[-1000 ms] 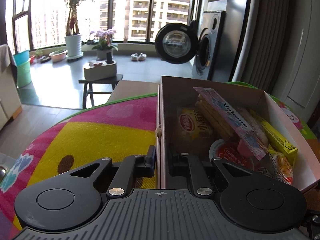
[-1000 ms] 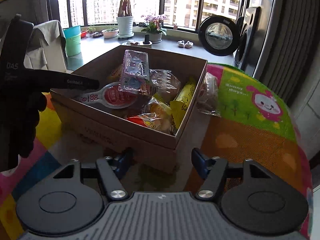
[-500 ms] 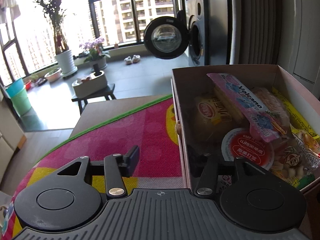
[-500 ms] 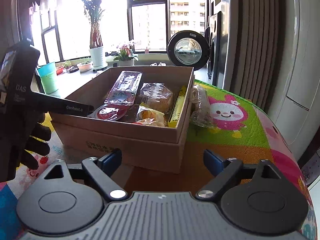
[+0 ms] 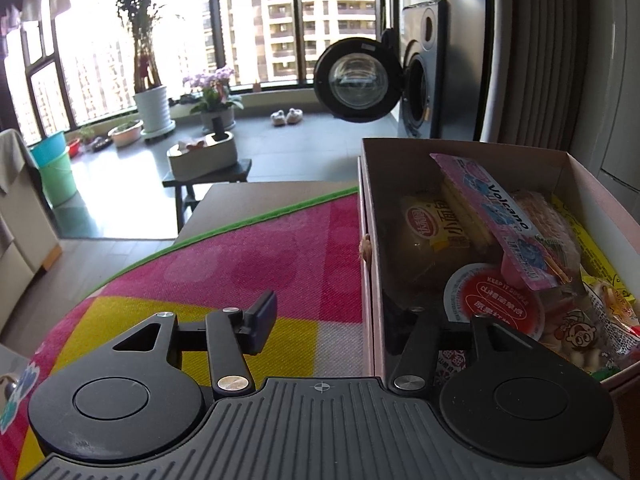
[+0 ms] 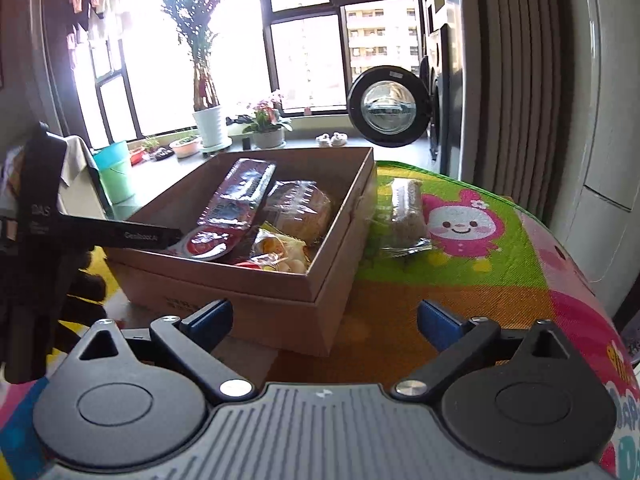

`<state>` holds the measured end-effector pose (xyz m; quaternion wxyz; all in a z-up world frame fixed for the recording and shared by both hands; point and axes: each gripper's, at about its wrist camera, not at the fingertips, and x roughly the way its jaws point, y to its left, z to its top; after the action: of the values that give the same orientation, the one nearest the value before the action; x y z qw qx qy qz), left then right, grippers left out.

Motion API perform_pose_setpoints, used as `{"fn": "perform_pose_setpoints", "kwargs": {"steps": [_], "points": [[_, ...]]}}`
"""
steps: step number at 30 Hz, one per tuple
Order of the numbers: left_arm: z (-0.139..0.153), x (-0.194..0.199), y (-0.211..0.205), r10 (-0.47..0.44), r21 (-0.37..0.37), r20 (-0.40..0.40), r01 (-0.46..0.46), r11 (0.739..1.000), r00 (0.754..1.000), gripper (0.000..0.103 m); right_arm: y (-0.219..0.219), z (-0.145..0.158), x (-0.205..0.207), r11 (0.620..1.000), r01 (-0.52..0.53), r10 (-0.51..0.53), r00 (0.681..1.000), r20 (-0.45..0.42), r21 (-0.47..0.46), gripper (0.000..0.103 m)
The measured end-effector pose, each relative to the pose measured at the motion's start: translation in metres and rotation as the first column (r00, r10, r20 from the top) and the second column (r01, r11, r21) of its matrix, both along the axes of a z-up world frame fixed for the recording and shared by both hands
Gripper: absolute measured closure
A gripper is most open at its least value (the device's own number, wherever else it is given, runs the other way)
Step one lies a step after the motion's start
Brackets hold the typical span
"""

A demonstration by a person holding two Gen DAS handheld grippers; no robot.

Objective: Organize objects
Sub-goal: 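Withdraw the right gripper and move it to the clear grain bar bag, then grasp the clear grain bar bag with the right gripper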

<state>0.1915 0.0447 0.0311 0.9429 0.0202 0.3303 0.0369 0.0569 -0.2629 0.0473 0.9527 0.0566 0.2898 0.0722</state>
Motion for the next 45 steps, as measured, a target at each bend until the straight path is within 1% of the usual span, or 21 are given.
{"fn": "perform_pose_setpoints", "kwargs": {"steps": [5, 9, 10, 11, 12, 13, 14, 17, 19, 21, 25, 29, 31, 33, 34, 36, 38, 39, 40, 41, 45], "points": [[0.004, -0.024, 0.018, 0.01, -0.01, 0.013, -0.01, 1.0, 1.0, 0.045, -0.008, 0.018, -0.007, 0.999, 0.006, -0.006, 1.0, -0.006, 0.044, 0.004], [0.006, -0.047, 0.032, 0.034, -0.036, 0.025, -0.033, 0.999, 0.999, 0.045, -0.001, 0.018, -0.001, 0.998, 0.016, -0.014, 0.999, -0.034, 0.063, 0.006], [0.005, -0.05, 0.035, 0.039, -0.051, 0.028, -0.037, 0.998, 0.999, 0.046, 0.004, 0.017, 0.002, 0.998, 0.014, -0.011, 0.999, -0.05, 0.063, 0.012], [0.005, -0.051, 0.036, 0.036, -0.064, 0.03, -0.034, 0.997, 0.999, 0.048, 0.008, 0.016, 0.005, 0.998, 0.012, -0.008, 0.998, -0.064, 0.064, 0.02], [0.005, -0.049, 0.037, 0.029, -0.069, 0.031, -0.027, 0.997, 0.999, 0.05, 0.01, 0.016, 0.007, 0.998, 0.012, -0.008, 0.998, -0.068, 0.069, 0.023], [0.004, -0.045, 0.036, 0.028, -0.071, 0.029, -0.026, 0.997, 0.999, 0.058, 0.012, 0.018, 0.01, 0.997, 0.014, -0.008, 0.997, -0.074, 0.072, 0.024], [0.002, -0.043, 0.035, 0.027, -0.081, 0.024, -0.025, 0.996, 0.999, 0.07, 0.014, 0.02, 0.012, 0.997, 0.016, -0.01, 0.997, -0.079, 0.072, 0.025], [-0.003, -0.043, 0.04, 0.027, -0.154, 0.042, -0.02, 0.988, 0.999, 0.079, 0.015, 0.032, 0.015, 0.998, 0.03, -0.024, 0.996, -0.085, 0.062, 0.025], [-0.007, -0.047, 0.046, 0.006, -0.203, 0.079, 0.01, 0.979, 0.997, 0.083, 0.012, 0.039, 0.021, 0.998, 0.062, -0.06, 0.994, -0.088, 0.029, 0.025], [-0.009, -0.048, 0.051, -0.006, -0.24, 0.089, 0.028, 0.97, 0.996, 0.086, 0.007, 0.042, 0.036, 0.994, 0.109, -0.109, 0.989, -0.101, -0.011, 0.025], [-0.012, -0.05, 0.049, -0.015, -0.232, 0.104, 0.039, 0.972, 0.994, 0.088, -0.008, 0.032, 0.09, 0.977, 0.195, -0.205, 0.969, -0.14, -0.085, 0.025], [-0.013, -0.052, 0.048, -0.013, -0.228, 0.112, 0.038, 0.973, 0.994, 0.088, -0.026, 0.006, 0.159, 0.948, 0.292, -0.313, 0.93, -0.192, -0.126, 0.025], [-0.013, -0.052, 0.049, -0.01, -0.237, 0.115, 0.037, 0.971, 0.993, 0.088, -0.035, -0.013, 0.192, 0.929, 0.34, -0.365, 0.905, -0.219, -0.144, 0.025], [-0.014, -0.054, 0.051, -0.009, -0.245, 0.117, 0.038, 0.969, 0.993, 0.088, -0.043, -0.03, 0.214, 0.921, 0.37, -0.39, 0.88, -0.27, -0.122, 0.027], [-0.015, -0.055, 0.051, -0.009, -0.25, 0.119, 0.039, 0.967, 0.993, 0.088, -0.044, -0.035, 0.22, 0.914, 0.384, -0.405, 0.873, -0.272, -0.13, 0.028], [-0.016, -0.054, 0.053, -0.011, -0.263, 0.12, 0.043, 0.964, 0.993, 0.087, -0.037, -0.037, 0.221, 0.911, 0.375, -0.408, 0.881, -0.24, -0.172, 0.034], [-0.017, -0.055, 0.055, -0.012, -0.272, 0.12, 0.045, 0.961, 0.993, 0.087, -0.03, -0.035, 0.214, 0.92, 0.349, -0.385, 0.891, -0.24, -0.18, 0.057], [-0.017, -0.055, 0.055, -0.013, -0.272, 0.12, 0.045, 0.961, 0.993, 0.087, -0.028, -0.034, 0.21, 0.924, 0.338, -0.375, 0.893, -0.25, -0.179, 0.062], [-0.016, -0.054, 0.055, -0.013, -0.271, 0.12, 0.045, 0.961, 0.993, 0.087, -0.025, -0.032, 0.204, 0.928, 0.323, -0.363, 0.893, -0.264, -0.183, 0.073], [-0.016, -0.054, 0.055, -0.013, -0.272, 0.12, 0.045, 0.961, 0.993, 0.087, -0.021, -0.03, 0.196, 0.931, 0.312, -0.355, 0.894, -0.273, -0.19, 0.075], [-0.017, -0.054, 0.056, -0.014, -0.27, 0.119, 0.046, 0.962, 0.993, 0.087, -0.01, -0.024, 0.16, 0.942, 0.272, -0.322, 0.895, -0.308, -0.194, 0.075]]}}
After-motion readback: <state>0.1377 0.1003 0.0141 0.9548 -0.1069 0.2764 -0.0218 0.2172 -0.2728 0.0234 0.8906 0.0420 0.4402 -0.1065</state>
